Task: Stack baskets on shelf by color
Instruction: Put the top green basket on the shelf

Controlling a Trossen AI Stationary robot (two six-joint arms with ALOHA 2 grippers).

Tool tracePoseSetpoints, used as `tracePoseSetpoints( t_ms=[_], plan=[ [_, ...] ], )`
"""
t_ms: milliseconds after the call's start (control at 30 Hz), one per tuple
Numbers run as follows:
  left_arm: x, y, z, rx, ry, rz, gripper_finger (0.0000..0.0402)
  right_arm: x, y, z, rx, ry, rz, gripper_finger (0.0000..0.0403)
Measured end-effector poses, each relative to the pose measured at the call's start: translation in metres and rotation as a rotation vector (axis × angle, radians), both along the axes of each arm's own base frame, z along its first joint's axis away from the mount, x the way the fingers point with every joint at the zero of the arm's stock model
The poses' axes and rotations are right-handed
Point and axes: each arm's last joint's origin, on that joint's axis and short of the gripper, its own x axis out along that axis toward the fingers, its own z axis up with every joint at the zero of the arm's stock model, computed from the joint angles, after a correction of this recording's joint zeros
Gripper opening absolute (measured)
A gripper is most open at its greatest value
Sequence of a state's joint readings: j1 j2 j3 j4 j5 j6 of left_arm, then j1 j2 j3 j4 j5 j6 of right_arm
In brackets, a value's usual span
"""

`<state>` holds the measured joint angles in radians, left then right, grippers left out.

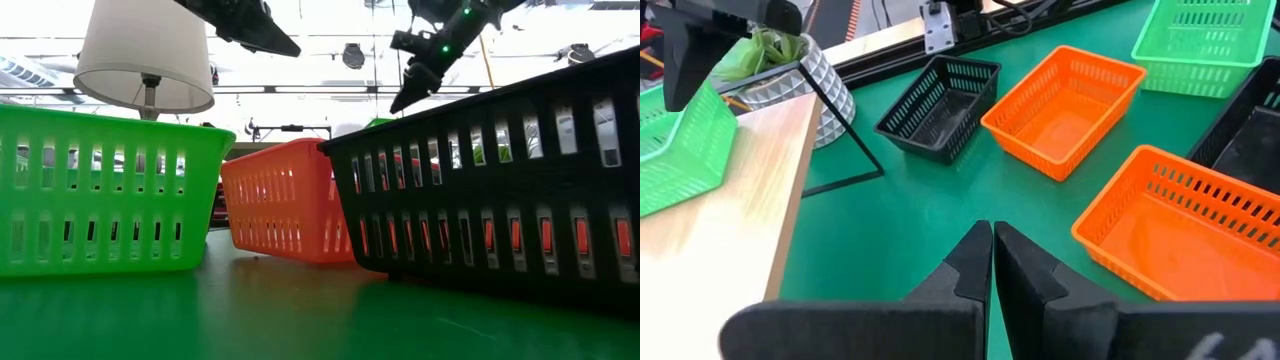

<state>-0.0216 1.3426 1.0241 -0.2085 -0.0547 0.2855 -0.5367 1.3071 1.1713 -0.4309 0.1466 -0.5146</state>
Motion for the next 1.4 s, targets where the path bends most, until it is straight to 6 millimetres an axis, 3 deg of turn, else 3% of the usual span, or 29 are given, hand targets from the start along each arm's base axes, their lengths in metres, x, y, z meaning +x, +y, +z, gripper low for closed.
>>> tracePoseSetpoints(
  t_ms=[167,367,533,800,1400],
  plan=[
    [0.000,0.000,0.000,0.000,0.000,0.000,0.0019,-0.003,-0.005,-0.002,0.045,-0.008,0.032,0.0197],
    [0.000,0.000,0.000,-0.001,0.000,0.001,0.0019,0.000,-0.013,-0.013,0.059,0.043,0.031,0.0168],
    [0.000,0.000,0.000,-0.001,0.000,0.001,0.0019,0.006,-0.016,-0.022,0.091,0.065,0.042,0.0120],
    [0.000,0.000,0.000,-0.001,0.000,0.001,0.0019,0.009,-0.011,-0.021,0.103,0.046,0.048,0.0011],
    [0.000,0.000,0.000,-0.001,0.000,0.001,0.0019,0.032,0.030,-0.014,0.062,0.052,0.165,0.0011]
  ],
)
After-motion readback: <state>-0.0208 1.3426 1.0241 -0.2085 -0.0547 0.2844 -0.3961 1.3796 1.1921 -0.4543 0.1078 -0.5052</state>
